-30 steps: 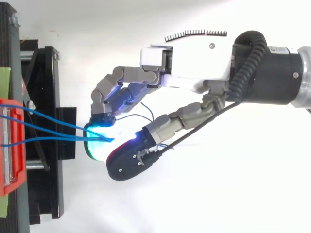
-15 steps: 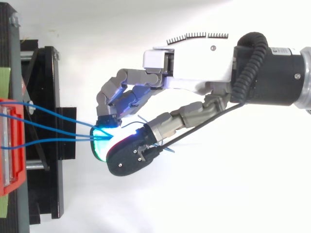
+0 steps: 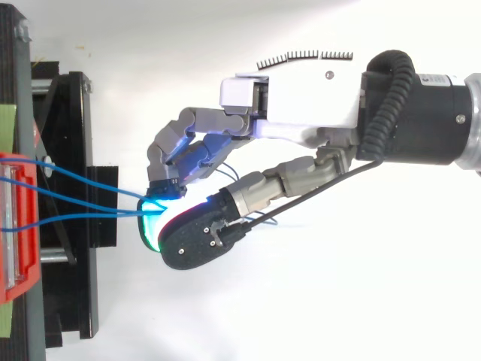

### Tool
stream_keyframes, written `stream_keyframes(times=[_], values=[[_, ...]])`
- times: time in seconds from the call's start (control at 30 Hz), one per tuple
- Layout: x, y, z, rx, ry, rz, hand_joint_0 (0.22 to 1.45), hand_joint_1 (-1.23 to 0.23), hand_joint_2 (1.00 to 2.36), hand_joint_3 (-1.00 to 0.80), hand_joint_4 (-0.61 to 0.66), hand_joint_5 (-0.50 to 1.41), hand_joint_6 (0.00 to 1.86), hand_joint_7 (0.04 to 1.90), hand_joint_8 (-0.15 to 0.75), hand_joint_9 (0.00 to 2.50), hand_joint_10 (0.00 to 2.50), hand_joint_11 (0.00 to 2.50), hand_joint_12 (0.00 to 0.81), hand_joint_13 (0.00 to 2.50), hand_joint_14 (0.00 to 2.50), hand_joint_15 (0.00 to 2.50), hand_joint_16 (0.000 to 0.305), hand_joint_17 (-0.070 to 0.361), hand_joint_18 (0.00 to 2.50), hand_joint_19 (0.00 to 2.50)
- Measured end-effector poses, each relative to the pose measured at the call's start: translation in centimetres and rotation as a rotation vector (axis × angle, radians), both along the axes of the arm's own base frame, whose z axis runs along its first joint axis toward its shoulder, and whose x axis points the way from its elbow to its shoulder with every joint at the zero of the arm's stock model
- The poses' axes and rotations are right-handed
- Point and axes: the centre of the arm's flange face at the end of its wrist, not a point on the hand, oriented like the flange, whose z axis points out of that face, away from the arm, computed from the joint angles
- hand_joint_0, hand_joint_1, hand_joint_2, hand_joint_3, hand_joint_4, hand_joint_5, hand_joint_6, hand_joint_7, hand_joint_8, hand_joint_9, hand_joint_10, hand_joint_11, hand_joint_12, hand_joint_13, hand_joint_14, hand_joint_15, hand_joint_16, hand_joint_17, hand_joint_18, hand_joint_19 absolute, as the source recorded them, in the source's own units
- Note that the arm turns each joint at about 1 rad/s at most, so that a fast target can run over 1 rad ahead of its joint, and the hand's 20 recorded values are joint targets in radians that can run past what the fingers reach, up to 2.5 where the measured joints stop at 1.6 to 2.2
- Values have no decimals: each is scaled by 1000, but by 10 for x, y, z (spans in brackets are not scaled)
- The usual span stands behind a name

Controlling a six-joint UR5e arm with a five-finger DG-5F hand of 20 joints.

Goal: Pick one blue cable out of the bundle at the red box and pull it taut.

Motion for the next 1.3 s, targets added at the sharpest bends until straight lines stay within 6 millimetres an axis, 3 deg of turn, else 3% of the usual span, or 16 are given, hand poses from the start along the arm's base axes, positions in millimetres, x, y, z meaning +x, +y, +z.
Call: stream_keyframes(times=[0.13,0.2,0.27,0.9,1.3], values=[[0,0,0,0,0,0,485,-570,1000,-500,231,-147,763,922,392,856,13,599,380,517,8,246,56,127,566,355],[0,-1,0,0,-1,-1,515,-458,1000,-500,214,-147,759,932,382,850,12,598,369,507,11,249,54,122,549,365],[0,-2,0,-2,-2,-3,546,-442,1000,-500,198,-147,757,939,375,846,14,590,361,501,8,244,52,118,534,373],[2,-6,3,-11,-15,-7,624,-616,1013,-162,218,-157,792,889,384,850,14,614,371,526,8,241,55,123,573,353],[8,-8,18,-44,-43,-7,629,-671,1013,-123,283,-165,829,873,389,862,13,653,378,533,8,239,55,123,585,329]])
